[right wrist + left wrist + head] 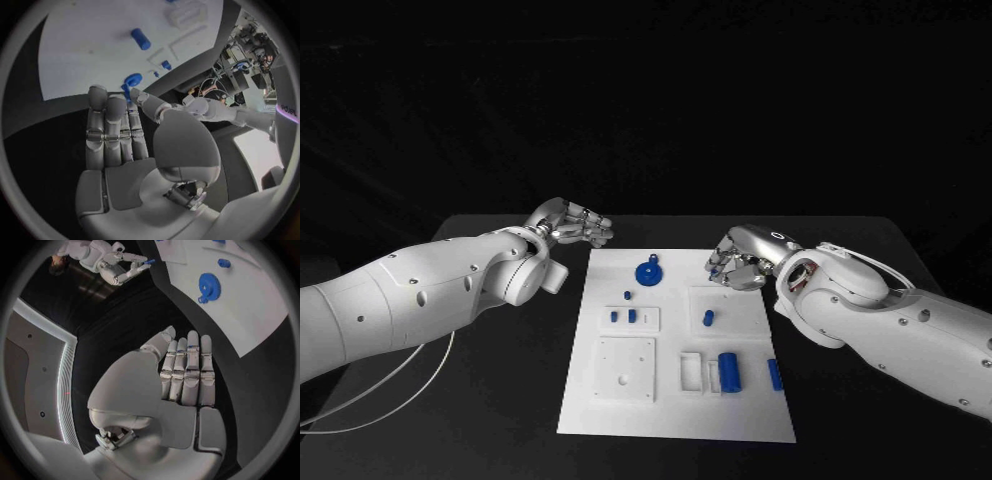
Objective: Assemble the parts on the task board
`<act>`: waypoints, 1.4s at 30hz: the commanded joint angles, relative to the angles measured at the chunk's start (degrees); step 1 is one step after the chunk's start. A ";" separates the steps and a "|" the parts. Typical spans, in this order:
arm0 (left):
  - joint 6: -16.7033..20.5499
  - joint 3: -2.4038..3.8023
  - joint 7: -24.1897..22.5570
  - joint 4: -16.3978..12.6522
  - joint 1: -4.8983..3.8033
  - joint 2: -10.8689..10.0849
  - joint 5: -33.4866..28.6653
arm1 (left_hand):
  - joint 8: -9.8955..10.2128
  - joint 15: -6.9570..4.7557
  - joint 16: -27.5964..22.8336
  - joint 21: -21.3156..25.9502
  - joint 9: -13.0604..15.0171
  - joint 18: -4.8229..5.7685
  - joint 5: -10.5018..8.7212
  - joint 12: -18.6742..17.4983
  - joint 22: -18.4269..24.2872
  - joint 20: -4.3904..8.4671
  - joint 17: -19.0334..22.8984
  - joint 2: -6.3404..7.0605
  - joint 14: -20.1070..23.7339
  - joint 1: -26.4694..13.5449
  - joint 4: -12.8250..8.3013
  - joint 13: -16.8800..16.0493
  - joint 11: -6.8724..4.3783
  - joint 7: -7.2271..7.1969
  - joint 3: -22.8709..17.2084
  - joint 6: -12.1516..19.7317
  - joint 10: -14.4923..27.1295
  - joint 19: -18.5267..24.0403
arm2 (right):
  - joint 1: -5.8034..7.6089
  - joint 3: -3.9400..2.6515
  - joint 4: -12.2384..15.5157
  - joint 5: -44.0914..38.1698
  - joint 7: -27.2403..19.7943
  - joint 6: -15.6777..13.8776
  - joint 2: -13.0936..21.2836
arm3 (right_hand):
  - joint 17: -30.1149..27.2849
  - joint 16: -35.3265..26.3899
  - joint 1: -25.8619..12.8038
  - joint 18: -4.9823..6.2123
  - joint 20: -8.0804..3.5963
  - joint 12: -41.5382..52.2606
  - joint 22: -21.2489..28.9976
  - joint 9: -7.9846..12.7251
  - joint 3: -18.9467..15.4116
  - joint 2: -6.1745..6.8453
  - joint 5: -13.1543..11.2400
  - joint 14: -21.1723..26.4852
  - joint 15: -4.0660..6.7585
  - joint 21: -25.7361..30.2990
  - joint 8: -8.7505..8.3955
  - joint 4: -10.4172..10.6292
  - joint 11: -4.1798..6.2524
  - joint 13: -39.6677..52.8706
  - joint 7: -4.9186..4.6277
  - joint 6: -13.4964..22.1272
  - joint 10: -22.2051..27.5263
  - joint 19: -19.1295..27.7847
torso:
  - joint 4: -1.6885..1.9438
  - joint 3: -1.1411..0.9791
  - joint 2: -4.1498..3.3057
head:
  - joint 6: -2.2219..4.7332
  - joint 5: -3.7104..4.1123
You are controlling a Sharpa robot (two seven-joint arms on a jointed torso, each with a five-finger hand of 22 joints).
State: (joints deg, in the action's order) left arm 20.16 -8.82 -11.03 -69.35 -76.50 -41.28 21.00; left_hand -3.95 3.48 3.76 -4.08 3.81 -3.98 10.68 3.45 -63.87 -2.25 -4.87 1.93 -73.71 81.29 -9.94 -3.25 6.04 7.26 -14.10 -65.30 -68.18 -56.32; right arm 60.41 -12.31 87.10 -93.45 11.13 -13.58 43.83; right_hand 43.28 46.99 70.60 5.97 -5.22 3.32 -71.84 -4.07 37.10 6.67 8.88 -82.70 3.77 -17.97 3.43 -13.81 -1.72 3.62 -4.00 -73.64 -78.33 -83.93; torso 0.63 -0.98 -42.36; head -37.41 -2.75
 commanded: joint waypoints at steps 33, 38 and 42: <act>0.14 0.06 -3.64 4.81 -0.10 7.64 -5.18 | 0.18 -0.09 -0.06 0.20 -0.02 -0.26 0.17 0.06 -0.47 0.10 -0.16 -1.77 -0.44 0.10 -0.25 -0.04 -0.53 -0.29 0.85 -0.71 -0.78 -0.73 | -6.01 8.46 1.46 -10.16 -1.60 -2.06 -10.96 | -0.74 0.47 0.18 0.79 -0.18 0.16 -0.60 -0.15 -0.46 -0.99 -0.31 -0.25 0.39 0.60 0.24 -1.20 0.89 0.06 -0.11 -0.32 -1.28 -2.12 | 0.33 0.54 0.64 | -2.80 -8.77; 0.04 0.06 -3.61 4.78 -0.10 7.73 -5.19 | 0.18 -0.09 -0.06 0.20 -0.02 -0.26 0.17 0.06 -0.47 0.10 -0.16 -1.77 -0.44 0.10 -0.25 -0.04 -0.53 -0.29 0.85 -0.71 -0.78 -0.73 | -6.80 8.73 0.96 -12.12 -0.47 -2.21 -11.63 | -1.00 0.64 -0.03 0.66 -0.25 0.15 -0.66 -0.15 0.17 -0.83 -0.74 -0.26 0.43 0.60 0.24 -1.27 0.92 0.05 -0.08 -0.41 -1.36 -2.17 | 0.25 0.55 0.68 | -2.89 -9.29; -0.08 0.07 -3.54 4.76 -0.10 7.75 -5.19 | 0.22 -0.05 -0.06 0.22 -0.04 -0.27 0.18 0.06 -0.41 0.08 -0.16 -1.84 -0.41 -0.02 -0.30 -0.04 -0.49 -0.25 0.99 -0.52 -0.69 -0.75 | -7.07 8.84 0.76 -12.64 -0.09 -2.02 -11.76 | -1.33 0.77 -0.03 0.52 -0.27 0.15 -1.19 -0.16 0.22 -0.80 -0.85 -0.27 0.42 -0.74 0.25 -1.29 0.92 0.05 -0.07 -0.42 -1.39 -2.24 | 0.22 0.55 0.72 | -3.07 -9.46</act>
State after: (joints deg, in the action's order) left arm 20.36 -8.82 -13.74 -64.47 -76.51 -33.68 16.30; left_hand -3.95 3.48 3.76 -4.08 3.81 -3.98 10.67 3.45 -64.28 -2.25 -4.93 0.79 -73.71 81.31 -10.34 -3.25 5.63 7.06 -13.39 -65.50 -68.59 -56.72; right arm 53.43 -3.48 87.90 -103.17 9.80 -16.13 32.14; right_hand 42.01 47.47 70.73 6.05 -5.17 3.30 -72.92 -4.13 37.00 6.01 8.37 -82.85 3.87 -18.44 3.48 -15.12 -1.41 3.58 -4.03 -73.60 -78.84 -83.95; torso 0.90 -0.43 -41.71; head -40.34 -12.05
